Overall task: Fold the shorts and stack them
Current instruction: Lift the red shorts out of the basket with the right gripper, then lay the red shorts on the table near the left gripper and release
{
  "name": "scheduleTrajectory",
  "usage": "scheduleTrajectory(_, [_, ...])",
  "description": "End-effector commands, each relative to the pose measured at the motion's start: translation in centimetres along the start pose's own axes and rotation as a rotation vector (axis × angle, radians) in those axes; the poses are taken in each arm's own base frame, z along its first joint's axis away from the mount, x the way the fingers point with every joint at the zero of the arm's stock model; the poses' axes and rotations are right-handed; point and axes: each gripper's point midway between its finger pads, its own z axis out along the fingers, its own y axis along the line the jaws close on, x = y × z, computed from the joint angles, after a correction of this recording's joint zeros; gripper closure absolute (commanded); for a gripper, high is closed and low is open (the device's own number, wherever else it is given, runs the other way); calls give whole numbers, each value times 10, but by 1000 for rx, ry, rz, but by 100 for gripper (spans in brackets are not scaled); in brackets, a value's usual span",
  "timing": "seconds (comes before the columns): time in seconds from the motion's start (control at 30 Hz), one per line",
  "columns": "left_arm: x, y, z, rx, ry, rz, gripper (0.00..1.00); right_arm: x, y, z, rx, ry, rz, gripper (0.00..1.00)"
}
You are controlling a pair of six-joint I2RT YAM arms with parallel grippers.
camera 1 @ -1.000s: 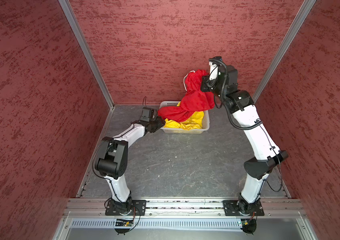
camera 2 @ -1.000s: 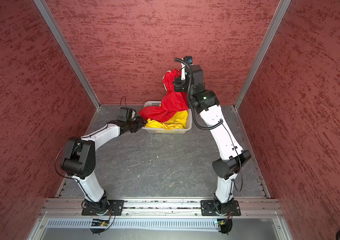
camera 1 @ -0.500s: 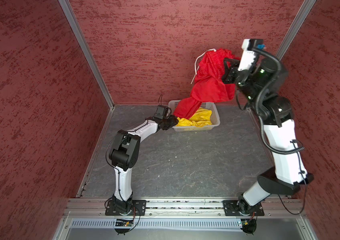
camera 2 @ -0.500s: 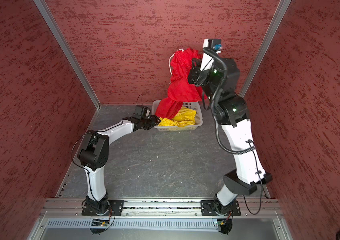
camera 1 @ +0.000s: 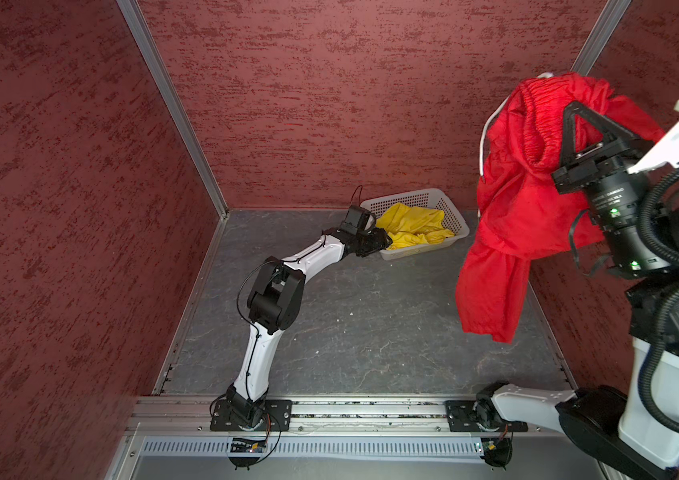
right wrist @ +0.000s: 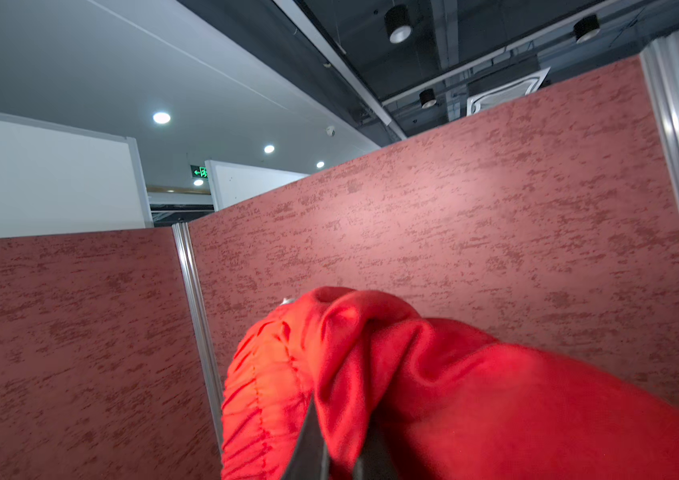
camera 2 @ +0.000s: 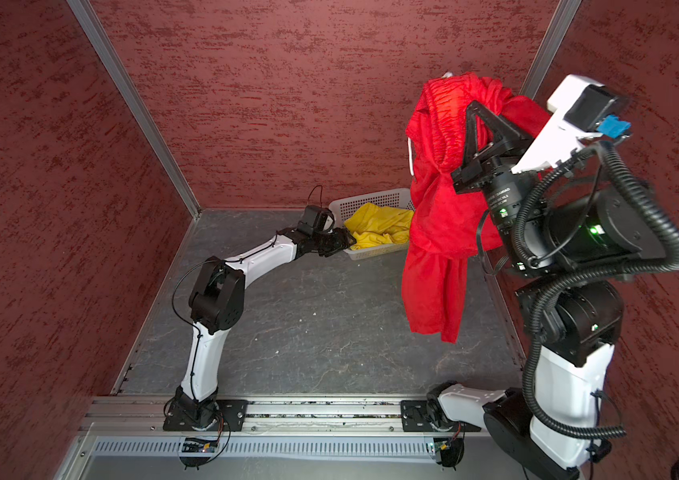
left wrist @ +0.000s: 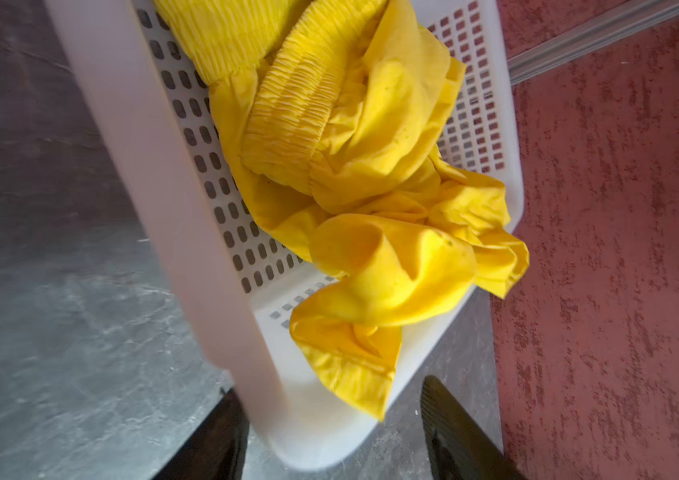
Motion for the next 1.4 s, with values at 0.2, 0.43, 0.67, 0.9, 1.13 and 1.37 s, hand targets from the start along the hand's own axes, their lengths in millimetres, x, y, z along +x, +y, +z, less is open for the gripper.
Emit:
scheduleTrajectory(0.2, [-52,-7,-164,-31,-288,4,28,150,-4,28,-55,345,131,100])
scheduleTrajectory(0.43, [-40,27,-270,-169,-479,38,19,259,15,37,-115,560,243,100])
scheduleTrajectory(0.67, [-11,62,-325,-288,-552,16,9,384,78,42,-203,797,285,100])
scheduleTrajectory(0.9, [11,89,-342,-345,-579,-36,1,480,145,48,-337,1006,351,48])
scheduleTrajectory(1.13, [17,108,-333,-379,-552,-59,1,467,104,43,-199,962,193,32])
scheduleTrajectory(1.37, [35,128,-298,-388,-398,-68,21,487,23,-6,27,1026,55,25])
